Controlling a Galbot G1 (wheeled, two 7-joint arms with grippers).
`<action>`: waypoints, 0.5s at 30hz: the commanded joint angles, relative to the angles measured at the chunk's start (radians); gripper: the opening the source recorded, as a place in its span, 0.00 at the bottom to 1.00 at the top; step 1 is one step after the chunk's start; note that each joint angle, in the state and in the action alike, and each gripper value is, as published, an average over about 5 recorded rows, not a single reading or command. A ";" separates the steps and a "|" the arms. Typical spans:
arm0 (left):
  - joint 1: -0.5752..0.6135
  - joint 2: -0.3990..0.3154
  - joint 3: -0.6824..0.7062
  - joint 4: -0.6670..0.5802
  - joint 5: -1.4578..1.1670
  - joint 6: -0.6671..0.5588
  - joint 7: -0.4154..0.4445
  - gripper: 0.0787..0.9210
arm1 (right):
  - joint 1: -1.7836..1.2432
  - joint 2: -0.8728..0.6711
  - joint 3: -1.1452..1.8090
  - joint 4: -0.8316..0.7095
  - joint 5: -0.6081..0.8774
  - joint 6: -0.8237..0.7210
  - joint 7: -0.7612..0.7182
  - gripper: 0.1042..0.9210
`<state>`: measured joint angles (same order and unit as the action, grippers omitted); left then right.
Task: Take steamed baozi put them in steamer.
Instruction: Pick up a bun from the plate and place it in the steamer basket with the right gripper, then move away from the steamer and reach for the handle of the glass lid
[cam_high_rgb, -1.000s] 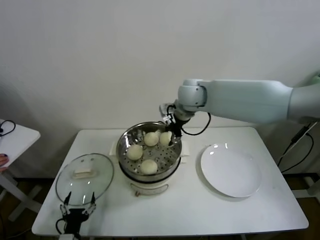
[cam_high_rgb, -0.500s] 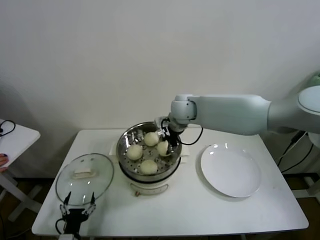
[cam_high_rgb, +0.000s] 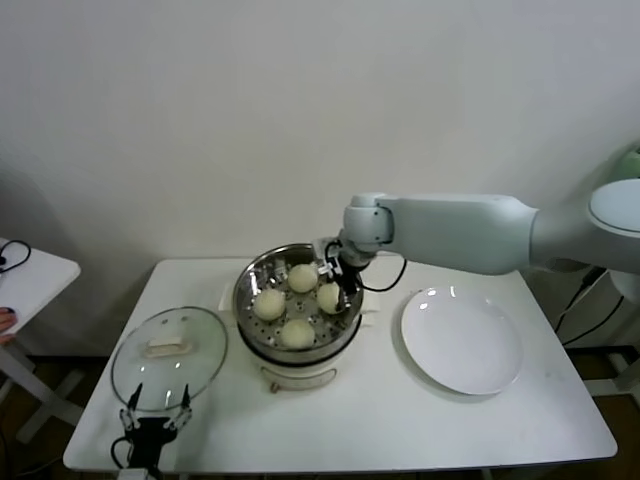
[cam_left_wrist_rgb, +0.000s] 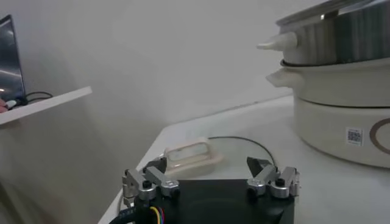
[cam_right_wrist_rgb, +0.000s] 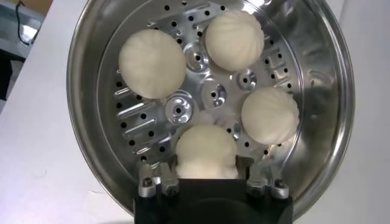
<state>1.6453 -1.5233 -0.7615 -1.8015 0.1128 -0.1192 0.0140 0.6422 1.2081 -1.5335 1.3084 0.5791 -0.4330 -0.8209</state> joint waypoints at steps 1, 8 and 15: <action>0.000 -0.002 0.000 -0.001 0.000 0.002 0.000 0.88 | 0.002 -0.018 0.019 0.003 0.003 0.015 -0.018 0.77; -0.004 -0.001 0.000 -0.006 -0.003 0.006 0.000 0.88 | 0.069 -0.080 0.052 0.040 0.054 0.016 -0.022 0.88; -0.014 0.002 -0.004 -0.011 -0.012 0.015 -0.001 0.88 | 0.119 -0.204 0.118 0.150 0.142 -0.028 0.043 0.88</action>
<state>1.6342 -1.5236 -0.7643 -1.8099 0.1050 -0.1081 0.0133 0.7110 1.1162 -1.4709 1.3706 0.6451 -0.4349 -0.8204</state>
